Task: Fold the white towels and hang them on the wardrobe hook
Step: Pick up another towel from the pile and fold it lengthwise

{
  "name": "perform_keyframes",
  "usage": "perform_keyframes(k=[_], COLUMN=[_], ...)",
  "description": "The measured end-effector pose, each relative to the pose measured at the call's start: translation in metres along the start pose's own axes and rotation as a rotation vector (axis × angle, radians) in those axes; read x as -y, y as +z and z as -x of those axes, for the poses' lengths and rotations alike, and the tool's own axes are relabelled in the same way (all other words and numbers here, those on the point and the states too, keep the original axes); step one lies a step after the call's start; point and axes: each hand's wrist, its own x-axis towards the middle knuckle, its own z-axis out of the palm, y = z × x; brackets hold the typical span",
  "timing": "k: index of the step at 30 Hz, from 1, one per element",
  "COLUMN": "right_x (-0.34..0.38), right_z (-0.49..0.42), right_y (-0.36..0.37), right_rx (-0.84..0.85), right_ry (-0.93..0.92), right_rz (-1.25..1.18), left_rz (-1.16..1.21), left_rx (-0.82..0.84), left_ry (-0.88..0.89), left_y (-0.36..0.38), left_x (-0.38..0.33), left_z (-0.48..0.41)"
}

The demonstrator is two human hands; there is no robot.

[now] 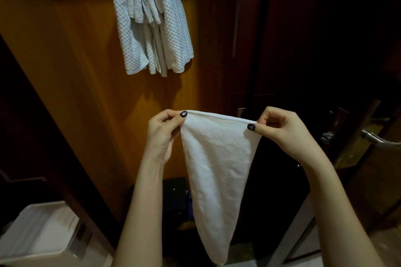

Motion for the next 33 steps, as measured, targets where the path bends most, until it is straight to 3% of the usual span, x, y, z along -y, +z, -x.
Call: perform_keyframes(k=[3, 7, 13, 17, 23, 26, 30, 33], right_x=[-0.001, 0.003, 0.014, 0.013, 0.015, 0.02, 0.03, 0.038], right_z=[0.001, 0.003, 0.007, 0.008, 0.008, 0.012, 0.019, 0.017], right_y=[0.0, 0.002, 0.0, 0.004, 0.019, 0.025, 0.03, 0.033], right_rx=[-0.035, -0.137, 0.018, -0.058, -0.226, -0.15, 0.125, 0.058], right_ry=[0.0, -0.03, -0.074, -0.031, 0.087, 0.142, 0.121, 0.033], right_rz=[0.073, -0.045, -0.079, -0.17, -0.252, -0.31, -0.27, -0.209], left_rz=[0.026, 0.009, -0.415, -0.534, -0.505, -0.438, -0.394, -0.306], left_rx=[-0.001, -0.001, 0.08, 0.15, 0.173, 0.101, 0.077, 0.095], left_ry=[0.07, 0.203, 0.357, 0.324, 0.197, 0.226, 0.263, 0.261], left_y=[0.005, 0.009, 0.003, 0.003, 0.019, 0.03, 0.044, 0.048], left_x=[0.0, -0.004, -0.011, -0.009, 0.003, 0.004, 0.001, -0.003], left_z=[0.002, 0.003, 0.0, 0.003, 0.015, 0.021, 0.027, 0.027])
